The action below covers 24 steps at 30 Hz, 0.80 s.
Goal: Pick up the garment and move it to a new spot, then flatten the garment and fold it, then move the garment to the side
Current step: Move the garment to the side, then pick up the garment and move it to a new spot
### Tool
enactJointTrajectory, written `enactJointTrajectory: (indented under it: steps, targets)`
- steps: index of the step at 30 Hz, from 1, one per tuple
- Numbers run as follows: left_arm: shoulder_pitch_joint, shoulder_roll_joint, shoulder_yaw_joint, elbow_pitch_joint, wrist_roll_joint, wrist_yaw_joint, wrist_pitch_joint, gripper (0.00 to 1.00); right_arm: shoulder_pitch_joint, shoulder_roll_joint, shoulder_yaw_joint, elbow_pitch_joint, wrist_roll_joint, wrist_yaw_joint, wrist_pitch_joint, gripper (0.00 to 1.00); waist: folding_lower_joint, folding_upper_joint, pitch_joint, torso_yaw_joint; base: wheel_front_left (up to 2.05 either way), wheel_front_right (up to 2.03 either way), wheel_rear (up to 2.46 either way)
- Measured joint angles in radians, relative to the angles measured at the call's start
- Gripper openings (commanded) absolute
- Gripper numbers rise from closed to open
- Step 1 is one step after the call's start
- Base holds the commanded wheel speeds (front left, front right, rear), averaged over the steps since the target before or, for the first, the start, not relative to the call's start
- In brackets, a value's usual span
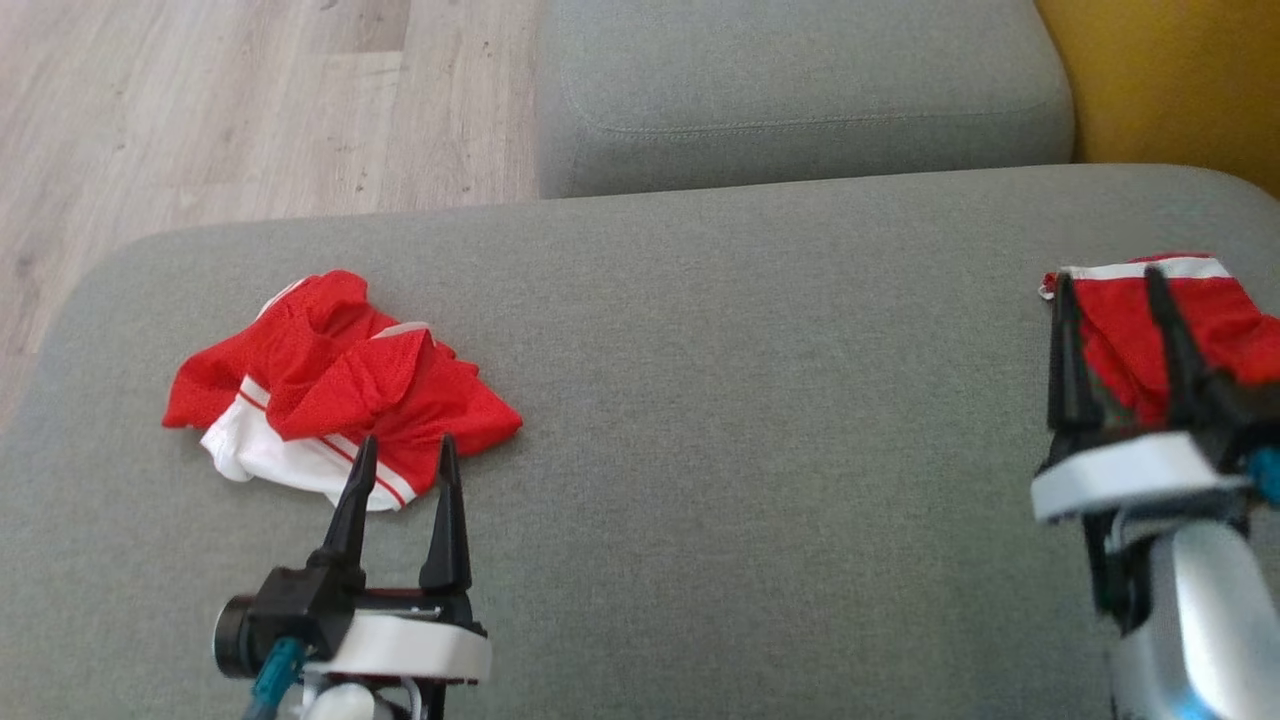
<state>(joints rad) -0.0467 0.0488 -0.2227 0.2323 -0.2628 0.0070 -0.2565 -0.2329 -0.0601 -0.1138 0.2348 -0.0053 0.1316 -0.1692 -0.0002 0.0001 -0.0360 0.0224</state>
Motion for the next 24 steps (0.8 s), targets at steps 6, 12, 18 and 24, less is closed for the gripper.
enactJointTrajectory:
  steps: [6, 12, 18, 24]
  targets:
    - [0.029, 0.000, -0.001, -0.014, -0.003, -0.007, 0.000, 1.00, 0.128, 0.011, 0.049, 0.009, 0.039, 0.000, -0.049, 1.00, 0.0001, 0.0000, -0.002, 0.004, 0.00, 0.00, 0.00]
    - [0.055, 0.001, -0.002, -0.015, -0.007, -0.007, 0.000, 1.00, 0.239, 0.015, 0.061, 0.021, 0.051, 0.000, -0.077, 1.00, 0.0001, 0.0000, 0.005, 0.010, 0.00, 0.00, 0.00]
    - [0.056, 0.001, -0.002, -0.025, -0.010, -0.007, 0.000, 1.00, 0.243, 0.015, 0.063, -0.005, 0.058, 0.000, -0.082, 1.00, 0.0002, 0.0000, 0.008, 0.005, 0.00, 0.00, 0.00]
    - [0.056, 0.001, -0.002, -0.025, -0.010, -0.007, 0.000, 1.00, 0.243, 0.015, 0.065, -0.018, 0.068, 0.000, -0.082, 1.00, 0.0002, 0.0000, 0.005, 0.003, 0.00, 0.00, 0.00]
